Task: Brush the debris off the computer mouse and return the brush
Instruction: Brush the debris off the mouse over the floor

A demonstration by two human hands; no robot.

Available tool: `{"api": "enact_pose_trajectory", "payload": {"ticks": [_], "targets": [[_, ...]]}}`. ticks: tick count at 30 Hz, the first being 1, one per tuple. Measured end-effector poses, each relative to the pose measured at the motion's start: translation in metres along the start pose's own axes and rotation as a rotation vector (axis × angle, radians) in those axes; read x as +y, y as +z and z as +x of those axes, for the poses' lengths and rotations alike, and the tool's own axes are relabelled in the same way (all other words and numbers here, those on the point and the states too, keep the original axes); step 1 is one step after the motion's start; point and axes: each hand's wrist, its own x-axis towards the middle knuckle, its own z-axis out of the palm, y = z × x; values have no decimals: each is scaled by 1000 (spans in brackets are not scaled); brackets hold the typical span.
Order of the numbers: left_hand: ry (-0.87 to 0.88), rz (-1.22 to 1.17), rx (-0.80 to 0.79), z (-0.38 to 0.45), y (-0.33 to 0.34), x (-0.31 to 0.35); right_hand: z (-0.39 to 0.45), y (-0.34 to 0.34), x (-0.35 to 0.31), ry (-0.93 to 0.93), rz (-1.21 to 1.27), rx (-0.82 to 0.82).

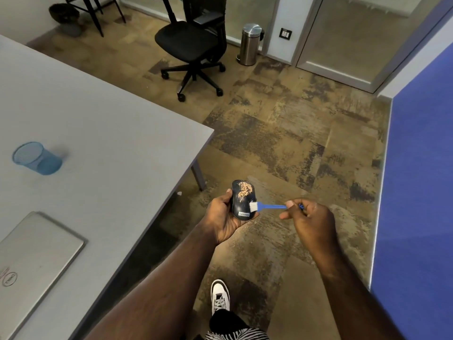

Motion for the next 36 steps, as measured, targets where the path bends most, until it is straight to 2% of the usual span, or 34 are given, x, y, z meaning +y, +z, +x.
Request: {"api": "enact_pose_trajectory", "payload": {"ticks": [4,7,9,12,14,16,19,23,26,29,36], "targets": [[-27,16,-9,-1,3,0,9,-8,5,40,5,153],[-15,9,-10,1,3,1,4,-9,1,-17,111,45],[-4,9,-10,3,4,0,1,-4,0,-45,61,-15],[-23,4,-11,3,4,-1,9,-4,2,12,-45,92],[-39,4,-15,2,4,0,15,-11,3,32,-18,148],[-32,14,-13,2,5,0,16,-13,3,9,51,111],[-18,35,-2,2,7,-1,11,-6,0,-5,-3,25],[-24,49,7,2,6,-2,14,-10,-3,37,18,123],[-10,69,14,1,7,-2,9,-9,-8,-30,114,4],[6,90,26,3,10,-4,4,2,-13,-83,42,-93],[-23,81,18,1,7,-7,27,2,-12,61,-44,150]]}}
